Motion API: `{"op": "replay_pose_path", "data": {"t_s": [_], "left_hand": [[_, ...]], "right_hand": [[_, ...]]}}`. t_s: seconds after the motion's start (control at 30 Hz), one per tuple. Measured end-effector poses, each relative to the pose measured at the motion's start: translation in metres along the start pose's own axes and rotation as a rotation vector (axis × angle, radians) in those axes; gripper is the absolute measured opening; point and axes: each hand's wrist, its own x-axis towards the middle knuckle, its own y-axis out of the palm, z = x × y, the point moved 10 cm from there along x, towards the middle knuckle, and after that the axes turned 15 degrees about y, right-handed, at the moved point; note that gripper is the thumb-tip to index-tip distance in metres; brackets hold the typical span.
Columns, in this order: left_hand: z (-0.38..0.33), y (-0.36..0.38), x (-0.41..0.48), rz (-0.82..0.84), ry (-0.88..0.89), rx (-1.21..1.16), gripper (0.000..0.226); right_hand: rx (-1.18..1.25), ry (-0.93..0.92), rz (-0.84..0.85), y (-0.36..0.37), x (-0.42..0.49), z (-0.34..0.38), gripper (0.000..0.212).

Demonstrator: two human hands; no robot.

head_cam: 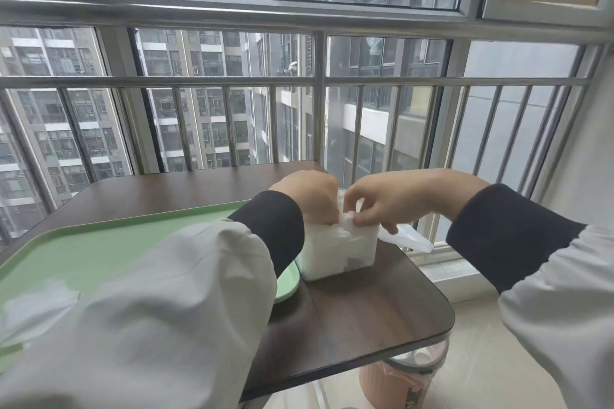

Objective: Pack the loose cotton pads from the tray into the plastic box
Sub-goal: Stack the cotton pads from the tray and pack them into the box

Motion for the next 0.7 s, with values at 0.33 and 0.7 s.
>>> {"op": "replay_pose_path", "data": {"t_s": [0.33, 0.7], "left_hand": [[-0.002, 0.004, -0.004, 0.021, -0.021, -0.099, 0.048], [-0.008, -0.02, -0.045, -0.065, 0.077, -0.442, 0.063]], "right_hand": [[-0.128, -0.031, -0.202, -0.005, 0.0, 0.02, 0.017], [0.147, -0.052, -0.406, -0.041, -0.021, 0.027, 0.022]]}}
